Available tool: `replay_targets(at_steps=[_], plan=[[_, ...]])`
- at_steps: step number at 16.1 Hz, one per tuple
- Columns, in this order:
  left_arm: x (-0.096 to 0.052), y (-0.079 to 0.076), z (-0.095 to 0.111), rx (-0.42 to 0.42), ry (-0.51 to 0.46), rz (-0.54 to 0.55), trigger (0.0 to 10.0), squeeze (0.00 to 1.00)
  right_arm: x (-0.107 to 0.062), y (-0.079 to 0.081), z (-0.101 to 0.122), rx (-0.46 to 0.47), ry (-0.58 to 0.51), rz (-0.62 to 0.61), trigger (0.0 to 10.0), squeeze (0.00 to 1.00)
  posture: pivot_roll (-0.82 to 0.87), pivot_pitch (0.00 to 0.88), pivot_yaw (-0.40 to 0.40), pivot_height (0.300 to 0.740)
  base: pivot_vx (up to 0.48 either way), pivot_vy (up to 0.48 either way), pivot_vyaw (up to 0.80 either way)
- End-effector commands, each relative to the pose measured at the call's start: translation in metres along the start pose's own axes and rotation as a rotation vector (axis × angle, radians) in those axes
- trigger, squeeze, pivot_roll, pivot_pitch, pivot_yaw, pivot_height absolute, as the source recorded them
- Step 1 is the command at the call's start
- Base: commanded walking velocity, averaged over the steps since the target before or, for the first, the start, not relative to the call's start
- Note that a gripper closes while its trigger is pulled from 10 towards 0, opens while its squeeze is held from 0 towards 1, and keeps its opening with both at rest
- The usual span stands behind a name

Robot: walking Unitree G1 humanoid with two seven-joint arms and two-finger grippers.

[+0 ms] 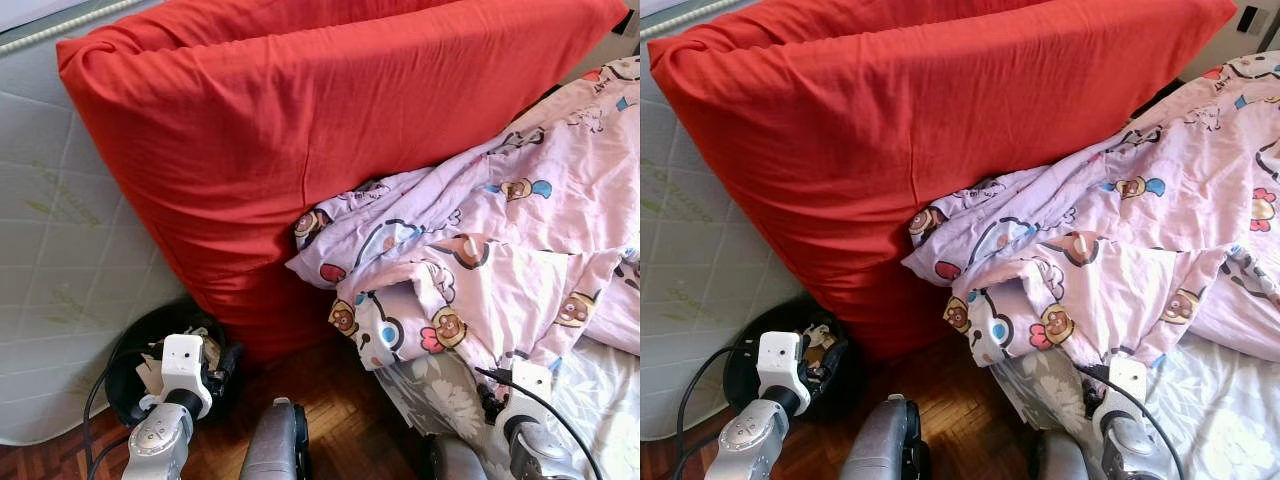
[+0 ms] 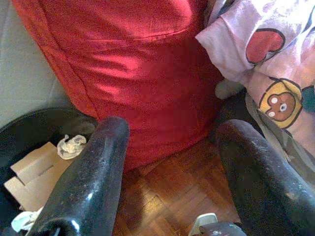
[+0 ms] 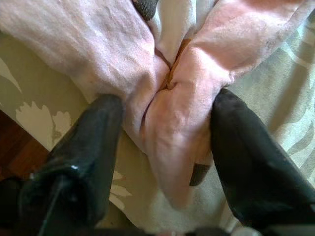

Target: Clean up the room

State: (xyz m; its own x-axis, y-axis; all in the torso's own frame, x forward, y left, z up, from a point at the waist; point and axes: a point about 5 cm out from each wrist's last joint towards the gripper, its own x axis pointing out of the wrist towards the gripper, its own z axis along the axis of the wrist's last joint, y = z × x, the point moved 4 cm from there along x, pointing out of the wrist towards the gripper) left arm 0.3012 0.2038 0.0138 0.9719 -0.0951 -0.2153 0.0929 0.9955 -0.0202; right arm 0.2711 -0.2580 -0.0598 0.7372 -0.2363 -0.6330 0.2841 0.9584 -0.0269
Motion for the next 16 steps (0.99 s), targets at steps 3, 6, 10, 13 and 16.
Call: replay_targets(at_steps=[3,6,10,13,16], plan=[[-0.003,0.004,-0.003,-0.001,0.012,0.017,10.0,0.0,-0.003,-0.007,-0.014,-0.005,0.051,-0.046,0.0,0.0,0.16,0.149,0.123,0.621,0.0,0.0,0.0],[-0.004,0.004,-0.004,-0.002,0.017,0.017,10.0,0.0,-0.003,-0.007,-0.017,0.004,0.062,-0.053,0.0,0.0,0.16,0.15,0.122,0.621,0.0,0.0,0.0],[-0.003,0.004,-0.005,-0.004,0.022,0.015,10.0,0.0,-0.004,-0.001,-0.023,0.016,0.084,-0.036,0.0,0.0,0.16,0.149,0.122,0.621,0.0,0.0,0.0],[-0.002,0.003,-0.005,-0.006,0.025,0.016,10.0,0.0,-0.005,0.001,-0.028,0.034,0.095,-0.038,0.0,0.0,0.15,0.143,0.119,0.621,0.0,0.0,0.0],[0.001,0.0,-0.006,-0.012,0.029,0.015,10.0,0.0,-0.005,0.001,-0.027,0.049,0.076,-0.042,0.0,0.0,0.15,0.121,0.108,0.621,0.0,0.0,0.0]])
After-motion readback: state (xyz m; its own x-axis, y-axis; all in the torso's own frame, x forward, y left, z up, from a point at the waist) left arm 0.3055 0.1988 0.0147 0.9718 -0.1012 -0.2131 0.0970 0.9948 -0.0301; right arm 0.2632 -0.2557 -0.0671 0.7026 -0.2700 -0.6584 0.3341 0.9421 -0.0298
